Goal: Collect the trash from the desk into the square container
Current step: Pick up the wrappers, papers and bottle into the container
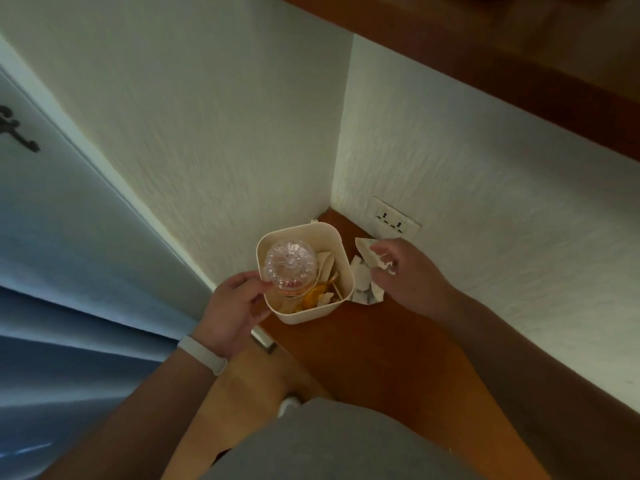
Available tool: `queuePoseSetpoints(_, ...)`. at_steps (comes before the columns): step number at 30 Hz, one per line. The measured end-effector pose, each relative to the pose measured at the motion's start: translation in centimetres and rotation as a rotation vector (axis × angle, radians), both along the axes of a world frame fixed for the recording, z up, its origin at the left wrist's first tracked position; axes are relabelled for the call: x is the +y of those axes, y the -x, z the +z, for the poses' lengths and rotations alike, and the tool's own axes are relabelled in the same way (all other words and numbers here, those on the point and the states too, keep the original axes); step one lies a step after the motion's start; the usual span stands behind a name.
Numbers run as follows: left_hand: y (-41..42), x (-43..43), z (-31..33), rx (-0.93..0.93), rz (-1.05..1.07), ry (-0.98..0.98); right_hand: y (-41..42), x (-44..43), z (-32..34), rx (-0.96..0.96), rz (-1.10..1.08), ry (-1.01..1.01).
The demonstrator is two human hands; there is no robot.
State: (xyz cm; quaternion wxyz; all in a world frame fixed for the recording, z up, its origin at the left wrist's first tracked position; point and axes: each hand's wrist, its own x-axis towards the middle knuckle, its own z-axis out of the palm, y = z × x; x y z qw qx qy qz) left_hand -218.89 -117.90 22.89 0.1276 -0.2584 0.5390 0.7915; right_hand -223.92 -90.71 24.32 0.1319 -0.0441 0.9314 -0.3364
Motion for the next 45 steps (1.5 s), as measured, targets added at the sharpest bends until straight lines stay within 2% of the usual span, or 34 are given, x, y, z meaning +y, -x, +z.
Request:
queuePoseSetpoints(4, 0.4, -0.1, -0.2, -0.004, -0.015, 0.028, 1.3, 2.0, -5.9, -0.138, 0.007, -0.233)
queuePoseSetpoints(9, 1.0, -0.3, -0.5, -0.009, -0.012, 0.042, 1.6, 2.7, -10.1, -0.153, 0.058, -0.398)
queuePoseSetpoints(20, 1.1, -1.1, -1.3, -0.051, 0.044, 0.075, 1.4, 1.3, -13.3, -0.121, 0.085, -0.388)
queuePoseSetpoints(24, 1.0, -1.0, -1.4, -0.047, 0.056, 0.069, 0.6, 1.6, -13.2, -0.11, 0.068, -0.326)
queuePoseSetpoints(33, 0.3, -0.5, -0.9, -0.012, 0.01, 0.075, -1.4, 2.3, -10.5, -0.097, -0.033, -0.17)
queuePoseSetpoints(40, -0.4, -0.8, -0.6, -0.012, -0.017, 0.075, -3.1, 3.3, -7.7, 0.018, -0.152, -0.154)
queuePoseSetpoints(45, -0.6, -1.2, -0.6, -0.008, -0.064, 0.081, -3.9, 3.2, -4.4, 0.109, -0.297, -0.065)
